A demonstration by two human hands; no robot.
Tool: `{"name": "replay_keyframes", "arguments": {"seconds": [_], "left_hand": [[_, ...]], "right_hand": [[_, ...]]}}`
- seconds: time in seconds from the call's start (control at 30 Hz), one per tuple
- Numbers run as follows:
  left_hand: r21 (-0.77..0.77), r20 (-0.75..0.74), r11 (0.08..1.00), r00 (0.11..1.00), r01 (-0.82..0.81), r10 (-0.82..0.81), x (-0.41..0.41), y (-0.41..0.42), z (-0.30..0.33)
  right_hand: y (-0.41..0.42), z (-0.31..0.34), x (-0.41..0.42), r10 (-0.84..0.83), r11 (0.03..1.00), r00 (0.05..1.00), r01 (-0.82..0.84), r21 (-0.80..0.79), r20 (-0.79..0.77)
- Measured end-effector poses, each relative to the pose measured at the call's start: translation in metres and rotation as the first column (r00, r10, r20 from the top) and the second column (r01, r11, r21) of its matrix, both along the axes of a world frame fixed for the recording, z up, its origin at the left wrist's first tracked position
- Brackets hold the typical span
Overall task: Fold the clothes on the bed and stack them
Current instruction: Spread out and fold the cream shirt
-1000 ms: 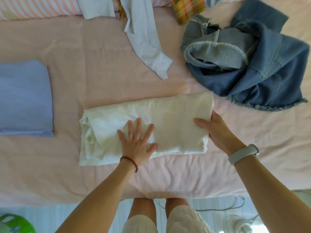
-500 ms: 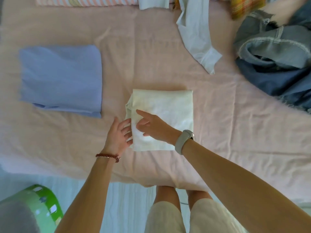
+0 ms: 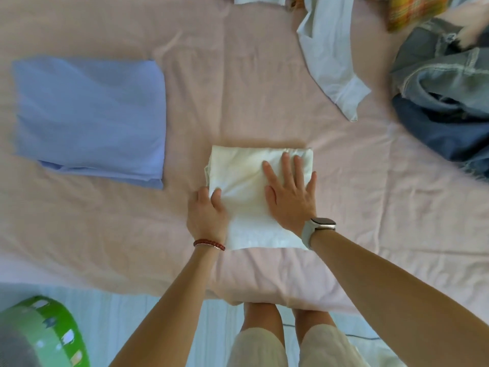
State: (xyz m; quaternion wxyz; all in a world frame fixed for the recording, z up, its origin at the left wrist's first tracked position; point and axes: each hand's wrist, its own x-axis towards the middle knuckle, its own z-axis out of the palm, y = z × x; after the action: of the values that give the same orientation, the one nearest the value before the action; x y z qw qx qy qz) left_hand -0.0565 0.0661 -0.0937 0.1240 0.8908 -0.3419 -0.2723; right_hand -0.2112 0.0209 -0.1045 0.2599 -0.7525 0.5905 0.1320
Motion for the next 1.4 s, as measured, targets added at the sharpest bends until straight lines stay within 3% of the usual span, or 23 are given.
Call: {"name": "replay_keyframes", "arguments": {"seconds": [0.1,0.2,0.27,0.33,0.4,0.43,0.67,0.8,0.93,1.07,1.27,1.33,1.4], "left_hand": [[0.048,-0.067,0.999,0.998,0.007,-0.004,0.019,-0.001,-0.014],[-0.035,-0.289,0.993,0.952,-0.111,0.096,0.028,-0.011,-0.010],[-0.017,-0.410,0.992,0.906,-0.124,0.106,0.028,-0.014,-0.006],[-0.016,-0.491,0.993,0.866,-0.120,0.097,0.027,-0.015,-0.004],[-0.041,-0.572,0.985,0.812,-0.169,0.115,0.023,-0.019,-0.002],[-0.058,-0.596,0.980,0.794,-0.192,0.120,0.020,-0.021,0.000],[-0.152,-0.543,0.924,0.811,-0.351,0.219,-0.008,-0.009,0.014],[-0.275,-0.519,0.905,0.842,-0.325,0.144,0.014,0.009,0.049],[-0.402,-0.397,0.867,0.909,-0.294,0.125,0.086,0.001,0.087],[-0.462,-0.217,0.859,0.967,-0.222,0.133,0.184,-0.035,0.109],[-0.458,-0.251,0.869,0.965,-0.190,0.078,0.302,-0.091,0.091],[-0.383,-0.266,0.906,0.961,-0.182,0.081,0.322,-0.101,0.070],[-0.194,-0.063,0.976,0.994,-0.102,0.091,0.332,-0.101,0.049]], "right_hand": [[-0.002,-0.008,0.003,-0.018,1.000,0.999,0.018,-0.006,0.039],[-0.001,0.004,-0.010,-0.212,0.960,0.919,0.260,-0.106,0.331],[0.004,0.007,-0.024,-0.449,0.844,0.765,0.532,-0.060,0.461],[0.009,0.011,-0.032,-0.746,0.638,0.489,0.718,0.279,0.451],[0.010,0.013,-0.035,-0.877,0.446,0.236,0.724,0.526,0.418],[0.009,0.014,-0.037,-0.890,0.420,0.196,0.704,0.573,0.412],[0.006,0.036,-0.044,-0.826,0.555,0.286,0.559,0.616,0.486],[0.016,0.063,-0.026,-0.787,0.608,0.279,0.503,0.615,0.550],[0.005,0.092,0.040,-0.705,0.704,0.295,0.407,0.582,0.645],[-0.022,0.104,0.138,-0.642,0.758,0.248,0.352,0.549,0.726],[-0.067,0.087,0.256,-0.611,0.769,0.213,0.392,0.506,0.763],[-0.074,0.069,0.276,-0.621,0.770,0.290,0.400,0.497,0.728],[-0.072,0.051,0.286,-0.579,0.814,0.506,0.405,0.416,0.639]]}}
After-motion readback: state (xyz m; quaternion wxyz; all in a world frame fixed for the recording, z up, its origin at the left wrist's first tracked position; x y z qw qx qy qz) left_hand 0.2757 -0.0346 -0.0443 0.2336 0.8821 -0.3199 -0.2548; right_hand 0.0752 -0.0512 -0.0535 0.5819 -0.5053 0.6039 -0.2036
